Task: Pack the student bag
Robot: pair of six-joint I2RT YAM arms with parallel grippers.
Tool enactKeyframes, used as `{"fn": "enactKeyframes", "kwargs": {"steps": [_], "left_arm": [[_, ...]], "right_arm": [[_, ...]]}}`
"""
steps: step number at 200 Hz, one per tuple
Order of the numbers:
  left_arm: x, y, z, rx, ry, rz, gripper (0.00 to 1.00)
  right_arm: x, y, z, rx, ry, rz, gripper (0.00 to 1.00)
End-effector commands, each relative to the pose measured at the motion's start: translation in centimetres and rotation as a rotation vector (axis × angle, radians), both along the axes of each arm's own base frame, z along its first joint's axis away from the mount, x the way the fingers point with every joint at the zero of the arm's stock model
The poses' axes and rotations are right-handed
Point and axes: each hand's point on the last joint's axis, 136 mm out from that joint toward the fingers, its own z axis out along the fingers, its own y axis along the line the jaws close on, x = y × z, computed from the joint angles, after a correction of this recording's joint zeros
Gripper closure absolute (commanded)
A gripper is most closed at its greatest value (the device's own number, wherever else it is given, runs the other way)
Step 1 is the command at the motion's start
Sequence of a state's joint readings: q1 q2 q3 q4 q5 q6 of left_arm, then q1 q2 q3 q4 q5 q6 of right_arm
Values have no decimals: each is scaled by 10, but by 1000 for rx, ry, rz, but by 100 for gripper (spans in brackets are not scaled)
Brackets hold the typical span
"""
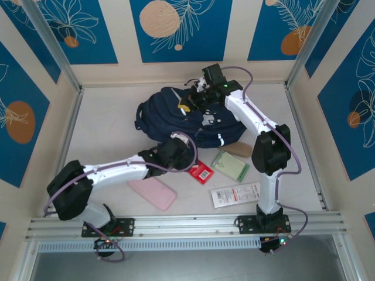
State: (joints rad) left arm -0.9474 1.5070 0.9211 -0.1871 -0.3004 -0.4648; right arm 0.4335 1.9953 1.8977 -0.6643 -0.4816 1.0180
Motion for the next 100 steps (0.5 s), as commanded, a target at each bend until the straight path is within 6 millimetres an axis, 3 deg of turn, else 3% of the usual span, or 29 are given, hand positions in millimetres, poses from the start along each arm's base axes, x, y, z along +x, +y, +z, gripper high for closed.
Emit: {"fn": "enactKeyframes", "kwargs": {"steps": [1,38,73,100], "left_arm": [[21,-3,16,-20,-82,98,22],[34,-12,23,-44,-149,125,23],[45,-19,22,-41,-168,149,41],[48,-21,22,-39,-171,160,62]], "right_arm": [[-5,2,50,122,-44,-5,100],[-6,4,50,139,-28,-11,100],[-8,6,45,163,-2,-17,100],[-10,7,39,160,3,-13,100]]}}
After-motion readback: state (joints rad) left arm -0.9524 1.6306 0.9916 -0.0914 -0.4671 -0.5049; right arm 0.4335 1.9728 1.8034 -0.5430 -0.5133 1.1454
